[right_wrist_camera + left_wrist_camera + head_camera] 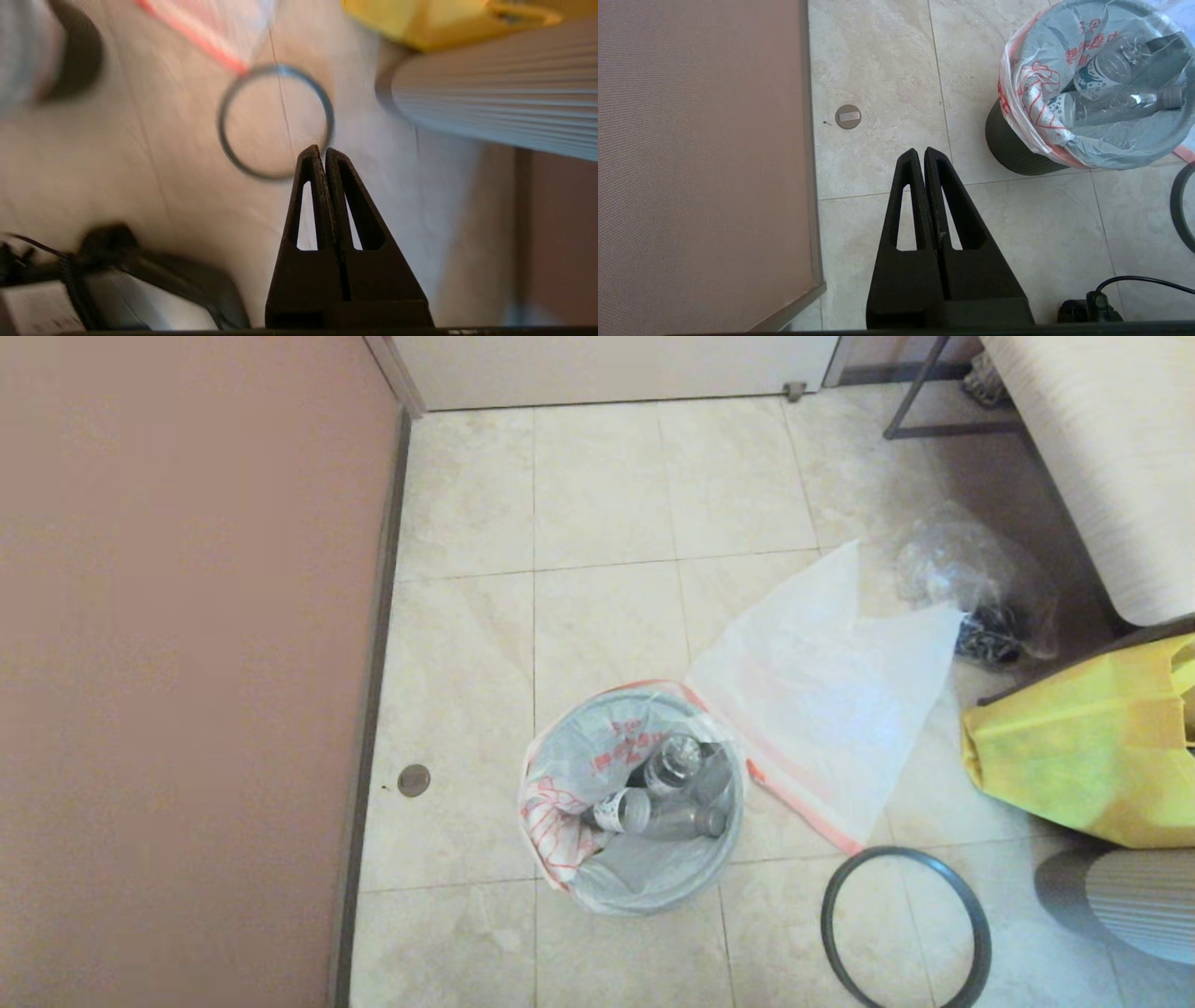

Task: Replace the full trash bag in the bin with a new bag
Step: Place the trash bag on the floor

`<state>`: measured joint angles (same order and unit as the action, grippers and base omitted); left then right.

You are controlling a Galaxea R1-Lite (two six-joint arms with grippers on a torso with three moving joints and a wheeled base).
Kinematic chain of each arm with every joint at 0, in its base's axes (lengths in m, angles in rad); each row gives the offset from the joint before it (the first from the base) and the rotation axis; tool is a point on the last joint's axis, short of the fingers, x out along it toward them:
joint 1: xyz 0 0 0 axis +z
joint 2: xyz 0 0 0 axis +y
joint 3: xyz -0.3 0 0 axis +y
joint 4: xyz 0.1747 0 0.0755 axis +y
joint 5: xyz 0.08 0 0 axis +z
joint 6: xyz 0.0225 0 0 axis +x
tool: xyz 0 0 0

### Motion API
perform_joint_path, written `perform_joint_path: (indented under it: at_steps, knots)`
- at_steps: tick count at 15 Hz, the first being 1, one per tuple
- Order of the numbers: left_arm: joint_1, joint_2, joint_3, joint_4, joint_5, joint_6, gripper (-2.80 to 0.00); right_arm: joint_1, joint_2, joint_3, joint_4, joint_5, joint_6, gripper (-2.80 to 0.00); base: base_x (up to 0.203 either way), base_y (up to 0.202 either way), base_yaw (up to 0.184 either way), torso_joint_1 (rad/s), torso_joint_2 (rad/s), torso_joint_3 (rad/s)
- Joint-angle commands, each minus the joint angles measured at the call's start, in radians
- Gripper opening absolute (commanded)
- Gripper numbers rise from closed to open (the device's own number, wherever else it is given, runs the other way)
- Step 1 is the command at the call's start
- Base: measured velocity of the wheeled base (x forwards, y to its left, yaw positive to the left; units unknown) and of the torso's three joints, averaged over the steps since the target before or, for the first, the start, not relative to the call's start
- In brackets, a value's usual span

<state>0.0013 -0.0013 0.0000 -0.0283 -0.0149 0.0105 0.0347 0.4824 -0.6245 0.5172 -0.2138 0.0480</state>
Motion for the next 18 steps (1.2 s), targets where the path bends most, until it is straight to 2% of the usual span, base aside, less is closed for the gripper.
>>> perform_joint_path:
  at_steps: [1, 3, 5, 9, 11, 14, 15, 18]
  knots:
    - [0.0, 0.001, 0.011, -0.001, 0.0, 0.0, -2.8, 0.005, -0.153, 0.006, 0.011, 0.005, 0.007, -2.8, 0.0, 0.0, 0.0, 0.0, 0.0, 0.0]
    - [0.0, 0.001, 0.011, -0.001, 0.0, 0.0, -2.8, 0.005, -0.245, 0.046, 0.041, 0.032, 0.013, -2.8, 0.0, 0.0, 0.0, 0.0, 0.0, 0.0]
    - [0.0, 0.001, 0.011, -0.001, 0.0, 0.0, -2.8, -0.009, -0.303, 0.085, 0.046, 0.104, 0.013, -2.8, 0.0, 0.0, 0.0, 0.0, 0.0, 0.0]
    - [0.0, 0.001, 0.011, -0.001, 0.0, 0.0, -2.8, -0.021, -0.47, 0.174, 0.026, 0.16, -0.007, -2.8, 0.0, 0.0, 0.0, 0.0, 0.0, 0.0]
    - [0.0, 0.001, 0.011, -0.001, 0.0, 0.0, -2.8, -0.022, -0.484, 0.298, -0.104, 0.173, -0.026, -2.8, 0.0, 0.0, 0.0, 0.0, 0.0, 0.0]
    - [0.0, 0.001, 0.011, -0.001, 0.0, 0.0, -2.8, -0.023, -0.484, 0.512, -0.415, 0.179, -0.038, -2.8, 0.0, 0.0, 0.0, 0.0, 0.0, 0.0]
    - [0.0, 0.001, 0.011, -0.001, 0.0, 0.0, -2.8, -0.023, -0.484, 0.552, -0.469, 0.185, -0.041, -2.8, 0.0, 0.0, 0.0, 0.0, 0.0, 0.0]
    - [0.0, 0.001, 0.011, -0.001, 0.0, 0.0, -2.8, -0.024, -0.483, 0.612, -0.49, 0.206, -0.046, -2.8, 0.0, 0.0, 0.0, 0.0, 0.0, 0.0]
